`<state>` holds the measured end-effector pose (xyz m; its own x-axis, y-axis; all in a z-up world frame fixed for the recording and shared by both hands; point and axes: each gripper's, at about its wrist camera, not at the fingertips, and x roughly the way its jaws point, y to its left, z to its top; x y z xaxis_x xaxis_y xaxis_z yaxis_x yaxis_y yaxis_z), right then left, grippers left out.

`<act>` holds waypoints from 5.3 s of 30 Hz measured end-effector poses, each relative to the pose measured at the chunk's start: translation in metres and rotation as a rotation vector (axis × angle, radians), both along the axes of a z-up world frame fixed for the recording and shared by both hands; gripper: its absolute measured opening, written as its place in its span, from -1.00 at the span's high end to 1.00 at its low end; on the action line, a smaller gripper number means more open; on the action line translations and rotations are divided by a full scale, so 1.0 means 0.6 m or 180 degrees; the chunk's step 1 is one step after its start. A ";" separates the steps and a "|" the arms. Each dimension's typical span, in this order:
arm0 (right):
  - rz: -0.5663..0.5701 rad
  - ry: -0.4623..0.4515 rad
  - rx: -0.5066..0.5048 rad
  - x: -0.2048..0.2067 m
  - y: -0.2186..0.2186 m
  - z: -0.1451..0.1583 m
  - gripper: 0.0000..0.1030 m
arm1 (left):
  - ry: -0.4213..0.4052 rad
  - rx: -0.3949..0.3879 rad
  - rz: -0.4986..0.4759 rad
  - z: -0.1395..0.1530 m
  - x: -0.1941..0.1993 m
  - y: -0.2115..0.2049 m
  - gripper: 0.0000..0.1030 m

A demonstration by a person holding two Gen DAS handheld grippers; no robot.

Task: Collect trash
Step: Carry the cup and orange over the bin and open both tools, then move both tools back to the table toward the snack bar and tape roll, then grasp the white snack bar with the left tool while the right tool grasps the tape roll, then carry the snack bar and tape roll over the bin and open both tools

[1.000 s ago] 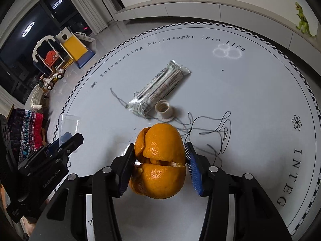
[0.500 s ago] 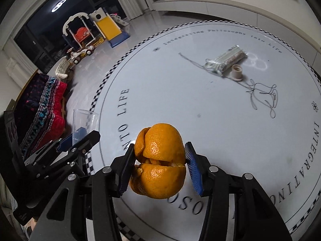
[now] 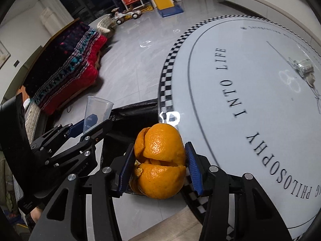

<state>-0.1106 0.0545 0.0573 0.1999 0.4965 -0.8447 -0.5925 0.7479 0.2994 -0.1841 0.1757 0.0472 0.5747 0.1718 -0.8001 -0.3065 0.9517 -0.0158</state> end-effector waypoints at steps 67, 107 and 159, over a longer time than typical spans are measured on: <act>-0.1409 0.0006 -0.0085 0.293 -0.325 0.002 -0.32 | 0.0075 0.0138 -0.1160 0.030 0.334 -0.261 -0.89; -0.2187 0.0055 -0.0371 0.532 -0.537 -0.056 0.39 | 0.0172 0.0128 -0.1801 -0.019 0.635 -0.442 -0.89; -0.0983 -0.0453 -0.0119 0.161 -0.202 0.098 0.39 | -0.0473 -0.0097 -0.0906 0.101 0.223 -0.163 0.33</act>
